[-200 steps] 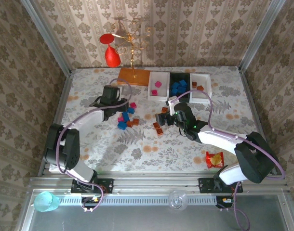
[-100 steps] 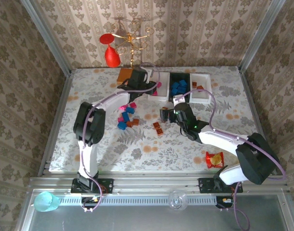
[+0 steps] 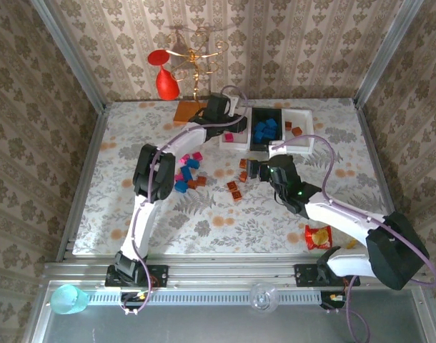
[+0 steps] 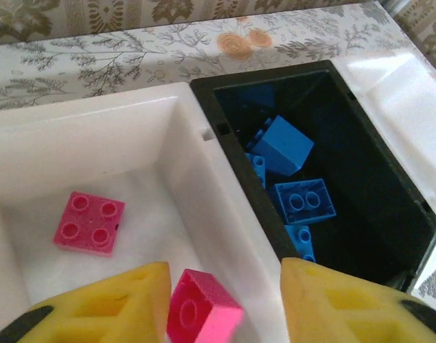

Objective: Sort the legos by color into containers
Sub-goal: Place the lego in the container, then pick up the lego from the middle-left of the table.

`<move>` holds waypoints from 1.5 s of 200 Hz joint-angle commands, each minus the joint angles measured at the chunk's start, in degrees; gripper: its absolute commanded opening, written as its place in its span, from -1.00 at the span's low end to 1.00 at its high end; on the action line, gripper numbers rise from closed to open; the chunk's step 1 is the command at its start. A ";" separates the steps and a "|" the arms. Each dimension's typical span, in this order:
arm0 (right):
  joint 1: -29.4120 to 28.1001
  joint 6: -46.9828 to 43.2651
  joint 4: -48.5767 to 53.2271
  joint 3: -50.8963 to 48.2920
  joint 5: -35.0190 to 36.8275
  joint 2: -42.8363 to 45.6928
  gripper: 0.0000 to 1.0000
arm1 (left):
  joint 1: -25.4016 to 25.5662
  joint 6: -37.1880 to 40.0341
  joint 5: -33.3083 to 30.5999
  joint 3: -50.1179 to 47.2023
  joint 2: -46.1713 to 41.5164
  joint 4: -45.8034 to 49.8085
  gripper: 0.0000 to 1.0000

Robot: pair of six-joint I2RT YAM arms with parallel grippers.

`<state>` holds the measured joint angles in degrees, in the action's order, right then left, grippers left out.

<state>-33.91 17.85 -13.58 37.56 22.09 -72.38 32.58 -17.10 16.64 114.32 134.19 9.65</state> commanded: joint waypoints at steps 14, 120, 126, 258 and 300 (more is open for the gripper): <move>-0.31 -0.81 -3.09 -1.17 -4.17 0.40 0.92 | -2.01 -1.40 1.20 -13.04 -14.09 -2.98 0.15; -8.78 -6.74 -3.32 8.01 -14.88 -16.59 0.91 | -12.93 0.44 -7.72 -70.48 -56.95 2.38 0.36; -8.78 -6.56 -3.48 8.06 -14.52 -17.03 0.90 | -12.89 0.65 -7.94 -71.76 -57.96 3.36 0.38; -7.84 -6.35 -2.07 6.74 -10.14 -14.28 0.91 | -9.20 3.37 -11.68 -68.12 -41.38 -0.81 0.28; -7.66 -6.16 -1.70 6.90 -9.69 -14.57 0.91 | -8.53 3.31 -11.99 -67.48 -40.03 -0.79 -0.07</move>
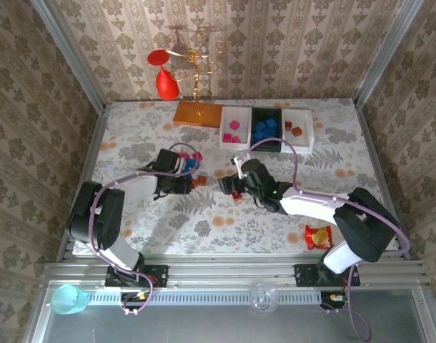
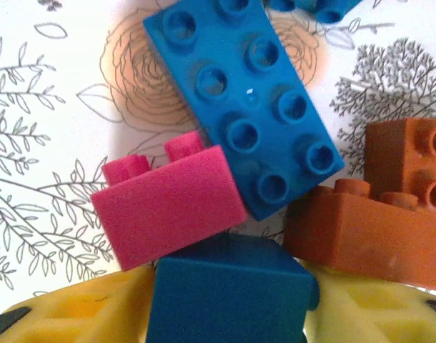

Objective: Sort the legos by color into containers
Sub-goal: Pick up the lego from the middle-left of the table, then place the lego in the container.

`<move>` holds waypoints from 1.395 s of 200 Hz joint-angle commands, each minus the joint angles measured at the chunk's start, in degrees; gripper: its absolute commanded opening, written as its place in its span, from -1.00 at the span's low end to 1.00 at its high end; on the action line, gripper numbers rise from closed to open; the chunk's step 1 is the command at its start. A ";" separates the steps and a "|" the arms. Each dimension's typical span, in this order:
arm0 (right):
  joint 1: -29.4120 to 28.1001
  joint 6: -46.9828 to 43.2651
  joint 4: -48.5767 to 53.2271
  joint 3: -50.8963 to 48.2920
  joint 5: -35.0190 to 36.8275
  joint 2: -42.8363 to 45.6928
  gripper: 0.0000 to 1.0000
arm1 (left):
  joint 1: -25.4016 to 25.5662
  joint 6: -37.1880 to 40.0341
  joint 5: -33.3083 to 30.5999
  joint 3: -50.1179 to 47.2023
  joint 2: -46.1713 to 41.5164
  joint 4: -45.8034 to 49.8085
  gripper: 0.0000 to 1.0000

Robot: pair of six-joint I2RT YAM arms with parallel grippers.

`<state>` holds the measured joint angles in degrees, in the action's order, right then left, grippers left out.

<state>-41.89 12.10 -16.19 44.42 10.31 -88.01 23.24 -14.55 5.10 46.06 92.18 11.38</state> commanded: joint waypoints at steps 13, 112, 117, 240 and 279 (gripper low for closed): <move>0.40 -0.33 0.65 0.05 2.16 0.74 0.91 | 1.41 0.66 -1.71 0.53 0.87 -2.09 -0.14; 9.30 5.67 -0.31 -4.87 6.43 7.05 0.92 | 13.89 0.13 -1.93 7.18 -6.56 -13.08 -0.23; 10.52 6.70 -0.51 -5.71 5.78 7.88 0.92 | 14.44 0.53 -1.62 9.09 -5.10 -13.04 -0.23; 22.19 7.61 3.09 -11.48 4.91 22.26 0.93 | 19.36 7.21 2.32 53.41 31.25 -10.26 -0.22; 22.18 7.90 3.86 -11.76 4.79 23.79 0.93 | 19.41 10.06 1.93 65.30 42.20 -10.20 -0.14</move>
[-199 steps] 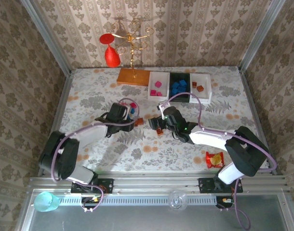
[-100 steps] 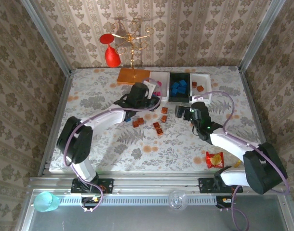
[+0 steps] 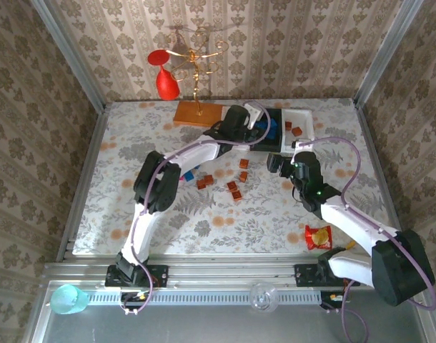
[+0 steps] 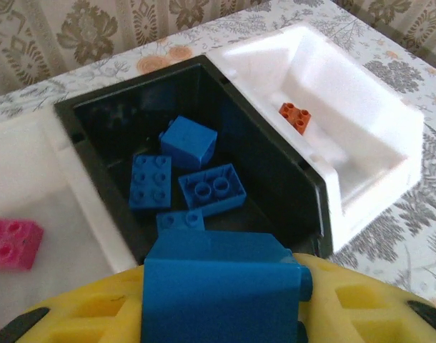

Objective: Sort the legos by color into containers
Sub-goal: Place the lego in the container.

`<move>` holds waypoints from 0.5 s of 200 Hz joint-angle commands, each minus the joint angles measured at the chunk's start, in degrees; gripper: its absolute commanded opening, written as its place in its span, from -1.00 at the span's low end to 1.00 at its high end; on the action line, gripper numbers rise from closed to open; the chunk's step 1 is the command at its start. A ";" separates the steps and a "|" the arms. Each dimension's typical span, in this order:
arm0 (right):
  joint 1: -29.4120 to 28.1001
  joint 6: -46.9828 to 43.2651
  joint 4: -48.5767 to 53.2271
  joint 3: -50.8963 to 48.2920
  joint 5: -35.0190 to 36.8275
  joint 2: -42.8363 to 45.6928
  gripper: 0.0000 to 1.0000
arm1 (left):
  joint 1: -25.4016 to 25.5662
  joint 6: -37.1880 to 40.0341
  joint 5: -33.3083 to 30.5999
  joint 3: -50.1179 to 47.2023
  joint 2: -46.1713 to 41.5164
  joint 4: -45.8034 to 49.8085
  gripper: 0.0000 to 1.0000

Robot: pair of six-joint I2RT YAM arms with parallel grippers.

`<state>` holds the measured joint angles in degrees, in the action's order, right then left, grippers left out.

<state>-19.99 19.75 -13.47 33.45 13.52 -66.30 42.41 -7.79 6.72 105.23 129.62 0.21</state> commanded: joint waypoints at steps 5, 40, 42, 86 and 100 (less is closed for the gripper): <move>0.30 0.30 1.34 -0.99 1.62 2.33 0.93 | 0.28 3.64 -0.09 8.08 6.21 1.31 -0.14; 0.30 0.91 2.96 -2.99 1.99 5.00 0.93 | 0.27 4.46 0.65 21.19 14.57 6.25 -0.06; 0.30 0.91 3.04 -3.16 2.09 5.21 0.93 | 0.29 4.48 0.83 21.76 14.77 6.53 -0.05; 0.30 0.93 4.03 -5.41 3.24 8.29 0.93 | 0.22 3.55 2.82 23.10 12.52 7.35 0.27; 0.25 0.91 4.22 -5.17 3.10 8.05 0.93 | 0.19 3.45 3.30 21.12 10.15 6.88 0.30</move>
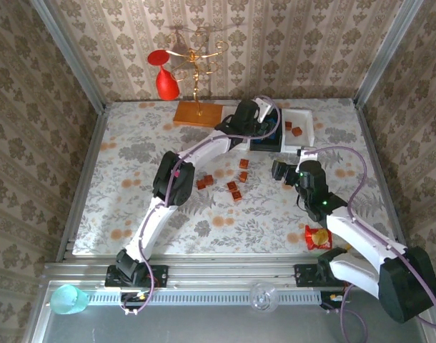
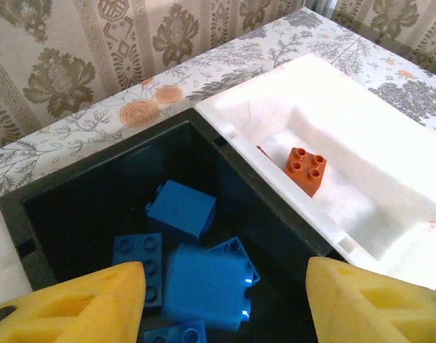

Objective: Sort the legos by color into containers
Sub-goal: Place the lego in the container, then pick up the lego from the center of the table.

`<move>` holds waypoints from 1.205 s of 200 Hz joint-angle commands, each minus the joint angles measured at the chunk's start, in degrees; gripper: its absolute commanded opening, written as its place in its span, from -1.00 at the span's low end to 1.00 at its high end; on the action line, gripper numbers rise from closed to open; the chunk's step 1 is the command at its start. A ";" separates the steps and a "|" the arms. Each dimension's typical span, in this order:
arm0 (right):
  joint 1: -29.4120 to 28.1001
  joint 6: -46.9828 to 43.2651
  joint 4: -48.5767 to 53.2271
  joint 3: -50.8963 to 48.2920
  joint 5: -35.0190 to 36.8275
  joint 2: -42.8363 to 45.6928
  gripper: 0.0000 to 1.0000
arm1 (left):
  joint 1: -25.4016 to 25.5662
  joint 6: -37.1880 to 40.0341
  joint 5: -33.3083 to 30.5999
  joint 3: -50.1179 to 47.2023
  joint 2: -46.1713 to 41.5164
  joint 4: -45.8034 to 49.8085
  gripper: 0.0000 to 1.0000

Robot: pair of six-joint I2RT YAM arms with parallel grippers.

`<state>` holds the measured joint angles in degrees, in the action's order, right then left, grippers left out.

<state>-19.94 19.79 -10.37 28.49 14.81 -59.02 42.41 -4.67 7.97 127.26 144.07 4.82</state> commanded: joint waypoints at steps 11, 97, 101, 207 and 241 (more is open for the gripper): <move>0.21 0.94 1.13 0.04 1.68 0.42 0.93 | 0.17 0.15 2.27 -3.76 -6.84 0.83 0.32; -5.89 -4.10 -0.44 4.44 -3.97 -8.57 0.91 | -5.15 -5.36 -0.12 -46.65 -39.04 -9.32 0.35; -7.00 -4.62 0.05 5.38 -3.64 -9.91 0.91 | -5.85 -5.89 -0.52 -49.48 -41.15 -9.73 0.35; -14.24 2.86 11.49 26.65 -2.82 -41.36 0.69 | -18.35 -12.65 1.48 -80.92 -66.74 -8.88 0.35; -13.25 4.34 13.30 29.74 -2.93 -45.76 0.56 | -18.40 -12.89 2.73 -80.18 -64.97 -9.84 0.35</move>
<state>-34.00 21.50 -0.56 55.57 11.38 -102.15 24.01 -16.34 9.26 46.48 78.74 -3.49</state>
